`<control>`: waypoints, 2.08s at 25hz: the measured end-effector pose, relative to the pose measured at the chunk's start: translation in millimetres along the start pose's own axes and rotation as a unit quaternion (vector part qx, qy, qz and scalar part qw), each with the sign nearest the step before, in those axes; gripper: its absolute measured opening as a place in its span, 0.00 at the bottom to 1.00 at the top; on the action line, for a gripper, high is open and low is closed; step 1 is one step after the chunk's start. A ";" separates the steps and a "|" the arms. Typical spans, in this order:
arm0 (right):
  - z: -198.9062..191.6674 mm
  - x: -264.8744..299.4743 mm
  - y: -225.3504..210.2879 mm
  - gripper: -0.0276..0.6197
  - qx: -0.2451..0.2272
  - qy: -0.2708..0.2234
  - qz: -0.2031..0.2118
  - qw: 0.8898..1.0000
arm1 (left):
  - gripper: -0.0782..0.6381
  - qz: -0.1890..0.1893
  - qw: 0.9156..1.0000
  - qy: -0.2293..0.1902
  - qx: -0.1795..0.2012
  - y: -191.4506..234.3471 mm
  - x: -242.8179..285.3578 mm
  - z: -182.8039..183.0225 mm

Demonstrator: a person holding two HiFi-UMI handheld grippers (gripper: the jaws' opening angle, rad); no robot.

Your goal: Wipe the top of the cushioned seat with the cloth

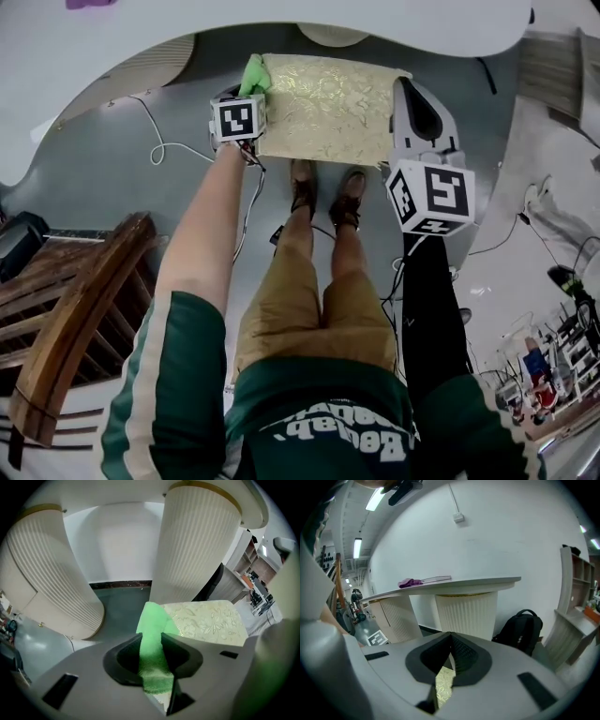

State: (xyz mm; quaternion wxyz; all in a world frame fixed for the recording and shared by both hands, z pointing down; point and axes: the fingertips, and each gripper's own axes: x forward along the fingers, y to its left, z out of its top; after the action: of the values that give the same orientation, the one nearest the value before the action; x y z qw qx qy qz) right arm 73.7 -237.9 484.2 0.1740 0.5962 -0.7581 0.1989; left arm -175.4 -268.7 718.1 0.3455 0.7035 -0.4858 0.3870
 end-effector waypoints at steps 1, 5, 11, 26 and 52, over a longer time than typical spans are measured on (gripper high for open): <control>1.2 0.7 5.1 0.05 -0.002 0.000 0.001 1.000 | 0.28 -0.001 1.000 0.004 -0.005 5.6 -1.7 -4.5; 5.7 -1.4 16.3 0.05 -0.004 0.000 -0.006 1.000 | 0.28 -0.007 1.000 -0.012 -0.010 16.1 -11.8 -3.1; 4.0 -14.4 0.0 0.05 -0.001 -0.012 -0.021 1.000 | 0.28 -0.013 0.996 -0.090 0.019 0.3 -43.9 38.9; -20.1 -88.5 -98.8 0.05 0.019 -0.025 -0.055 0.998 | 0.28 -0.102 0.976 -0.189 0.022 -207.8 -98.5 70.2; -80.7 -138.6 -178.3 0.05 0.055 -0.010 -0.073 0.996 | 0.28 -0.134 0.987 -0.013 0.086 -354.5 22.5 -40.1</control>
State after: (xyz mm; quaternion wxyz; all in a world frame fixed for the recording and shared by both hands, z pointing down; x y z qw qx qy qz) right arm 281.0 -118.5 501.0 0.1471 0.6604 -0.7025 0.2208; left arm 158.4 -140.9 717.4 0.3267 0.7942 -0.3561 0.3684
